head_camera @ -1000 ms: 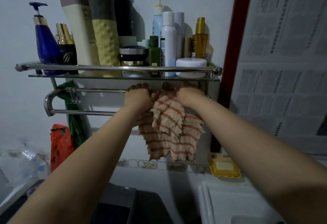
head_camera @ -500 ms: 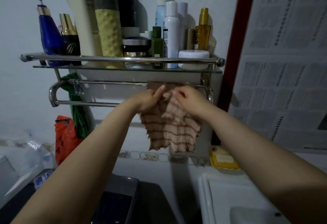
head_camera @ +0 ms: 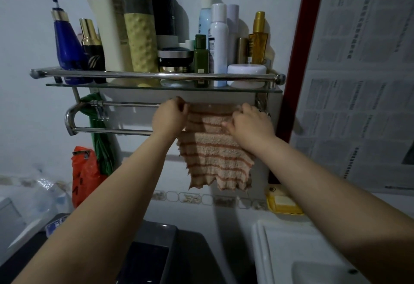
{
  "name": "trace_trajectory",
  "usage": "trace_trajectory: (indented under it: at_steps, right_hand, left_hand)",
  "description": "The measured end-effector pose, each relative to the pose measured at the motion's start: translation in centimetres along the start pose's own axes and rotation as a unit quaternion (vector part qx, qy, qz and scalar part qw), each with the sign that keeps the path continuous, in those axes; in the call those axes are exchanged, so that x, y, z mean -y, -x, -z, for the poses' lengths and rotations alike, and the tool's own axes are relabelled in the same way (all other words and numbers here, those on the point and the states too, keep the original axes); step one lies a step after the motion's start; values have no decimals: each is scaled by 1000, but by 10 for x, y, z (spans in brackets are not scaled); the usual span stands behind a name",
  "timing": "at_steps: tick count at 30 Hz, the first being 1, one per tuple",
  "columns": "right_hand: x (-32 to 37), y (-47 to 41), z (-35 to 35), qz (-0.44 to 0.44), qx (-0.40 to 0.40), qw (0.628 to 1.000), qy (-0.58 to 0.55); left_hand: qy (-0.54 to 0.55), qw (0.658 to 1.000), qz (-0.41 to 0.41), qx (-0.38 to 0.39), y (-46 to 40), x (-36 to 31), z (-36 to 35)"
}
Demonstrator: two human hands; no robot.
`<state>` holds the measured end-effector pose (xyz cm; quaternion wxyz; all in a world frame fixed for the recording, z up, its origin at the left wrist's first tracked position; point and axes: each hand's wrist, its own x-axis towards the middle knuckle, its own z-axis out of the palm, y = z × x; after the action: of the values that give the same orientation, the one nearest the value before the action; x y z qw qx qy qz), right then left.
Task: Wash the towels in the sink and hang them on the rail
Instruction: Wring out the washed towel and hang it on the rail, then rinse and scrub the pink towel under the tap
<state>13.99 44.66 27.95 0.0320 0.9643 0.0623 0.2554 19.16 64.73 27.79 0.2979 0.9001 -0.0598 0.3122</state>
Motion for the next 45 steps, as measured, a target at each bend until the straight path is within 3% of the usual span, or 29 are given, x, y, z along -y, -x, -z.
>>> trace_trajectory:
  at_steps: [2,4,7,10,13,15,19,24,28,30,33,38,42,45]
  right_hand:
    - [0,0,-6,16,12,1000,-19]
    - [-1,-2,-9,19,70,997,-40]
    - [-3,-1,-13,19,80,996,-32]
    - [-6,8,-12,17,77,997,16]
    - [-6,12,-11,28,-19,999,8]
    - [-5,8,-9,42,-44,998,-33]
    - [-9,1,-11,39,32,998,-36]
    - [-29,35,-18,75,-79,988,-109]
    - [-76,80,-38,120,-234,950,-171]
    - [-107,106,-51,108,-259,942,-187]
    - [-153,146,-73,46,-197,958,-204]
    - [-239,220,-116,-63,-66,956,-278]
    - [-306,273,-148,-132,-17,936,-326]
    - [-350,307,-173,-135,41,935,-327]
  left_hand:
    - [-53,994,-84,-41,1,6,-6]
    - [-131,980,-144,33,0,4,-11]
    - [-219,962,-141,82,2,0,-13]
    - [-250,960,-120,48,12,13,-9]
    - [-246,961,-123,-21,24,26,-8]
    - [-234,964,-121,-33,28,21,-12]
    - [-217,973,-73,6,29,1,-23]
    - [-110,971,-205,-62,65,-48,-38]
    - [49,961,-265,-66,115,-94,-65]
    - [98,953,-282,-44,144,-116,-86]
    - [126,951,-280,35,181,-148,-126]
    - [134,960,-153,195,232,-198,-205]
    - [125,952,-90,265,275,-238,-267]
    - [129,943,-34,304,304,-263,-308]
